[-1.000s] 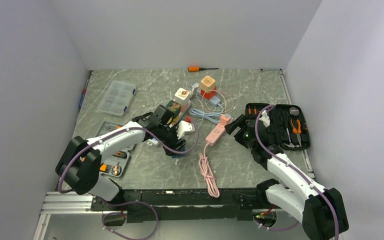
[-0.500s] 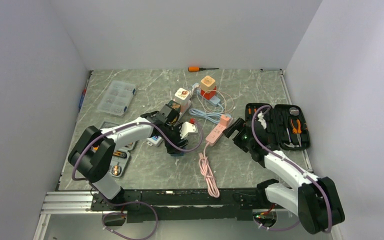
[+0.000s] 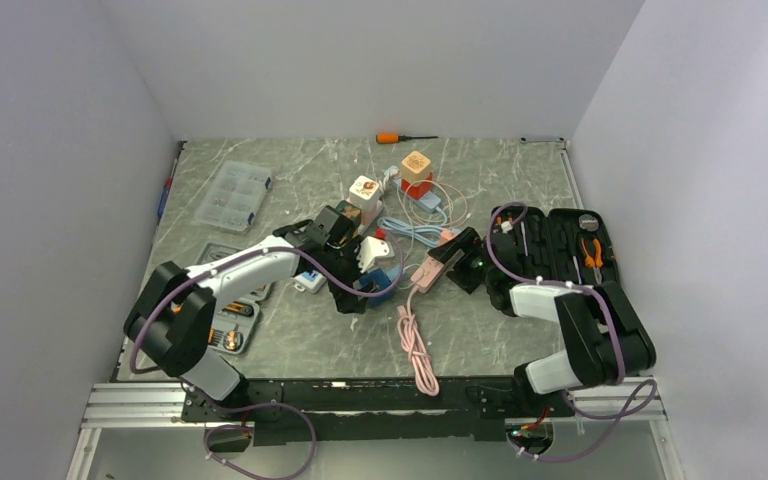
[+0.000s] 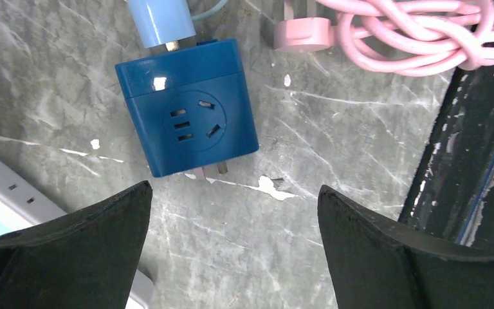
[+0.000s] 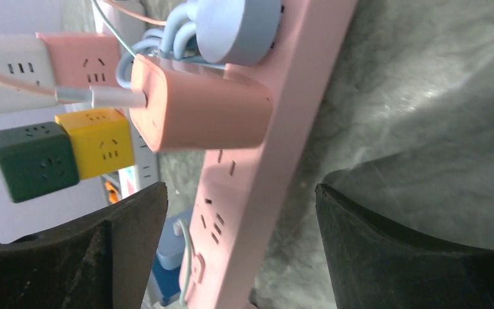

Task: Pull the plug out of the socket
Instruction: Place the plug at the center of the board, then remove the plug from the socket.

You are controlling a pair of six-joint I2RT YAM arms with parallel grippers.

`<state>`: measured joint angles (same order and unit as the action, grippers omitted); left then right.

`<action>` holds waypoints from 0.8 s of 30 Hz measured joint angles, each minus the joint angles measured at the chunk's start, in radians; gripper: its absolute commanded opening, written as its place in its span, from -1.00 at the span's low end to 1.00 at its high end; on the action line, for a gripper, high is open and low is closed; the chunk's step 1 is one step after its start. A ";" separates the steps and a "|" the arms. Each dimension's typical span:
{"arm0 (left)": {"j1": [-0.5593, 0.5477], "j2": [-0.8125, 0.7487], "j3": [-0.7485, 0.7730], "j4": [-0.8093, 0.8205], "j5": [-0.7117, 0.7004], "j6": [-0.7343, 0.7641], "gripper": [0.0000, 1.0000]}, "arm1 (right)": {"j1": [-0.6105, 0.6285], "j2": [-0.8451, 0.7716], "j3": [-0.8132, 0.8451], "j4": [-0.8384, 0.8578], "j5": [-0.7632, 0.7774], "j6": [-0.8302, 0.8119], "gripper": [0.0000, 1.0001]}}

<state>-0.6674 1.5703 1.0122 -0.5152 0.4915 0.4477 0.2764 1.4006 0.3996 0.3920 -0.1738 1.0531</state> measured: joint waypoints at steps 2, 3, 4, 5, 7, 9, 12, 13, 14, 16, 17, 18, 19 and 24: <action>0.000 -0.032 0.000 -0.014 0.000 -0.013 0.99 | 0.002 0.049 0.005 0.065 -0.023 0.028 0.60; 0.002 -0.048 0.000 -0.022 0.000 -0.021 0.99 | 0.005 0.074 0.010 0.095 -0.030 0.040 0.52; 0.005 -0.065 0.000 -0.029 0.000 -0.026 0.99 | 0.009 0.097 0.013 0.122 -0.036 0.051 0.44; 0.008 -0.084 0.000 -0.035 0.000 -0.031 0.99 | 0.013 0.114 0.016 0.141 -0.039 0.058 0.33; 0.014 -0.108 0.000 -0.047 0.000 -0.043 0.99 | 0.027 0.143 0.027 0.158 -0.041 0.068 0.09; 0.026 -0.137 0.000 -0.060 -0.001 -0.050 0.99 | 0.040 0.165 0.037 0.157 -0.035 0.073 -0.13; 0.041 -0.177 0.000 -0.081 -0.002 -0.050 0.99 | 0.053 0.167 0.038 0.144 -0.010 0.085 -0.53; 0.047 -0.193 0.001 -0.089 -0.002 -0.048 0.99 | 0.053 0.155 0.038 0.128 0.004 0.085 -0.70; 0.051 -0.204 0.004 -0.098 -0.002 -0.045 0.99 | 0.053 0.135 0.039 0.108 0.022 0.079 -0.81; 0.058 -0.227 0.018 -0.106 -0.001 -0.034 0.99 | 0.057 0.070 0.046 0.037 0.054 0.043 -0.90; 0.061 -0.234 0.031 -0.107 0.000 -0.021 0.99 | 0.060 0.035 0.051 -0.003 0.070 0.017 -0.91; 0.062 -0.240 0.048 -0.107 0.002 -0.008 0.99 | 0.063 -0.011 0.060 -0.058 0.094 -0.017 -0.92; 0.063 -0.244 0.066 -0.106 0.007 0.008 0.99 | 0.066 -0.058 0.068 -0.112 0.118 -0.055 -0.94; 0.063 -0.251 0.138 -0.045 0.042 0.091 0.99 | 0.074 -0.211 0.151 -0.328 0.205 -0.253 -0.98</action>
<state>-0.6048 1.3190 1.1500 -0.5602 0.5331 0.5385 0.3500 1.1900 0.5507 0.0635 0.0311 0.8001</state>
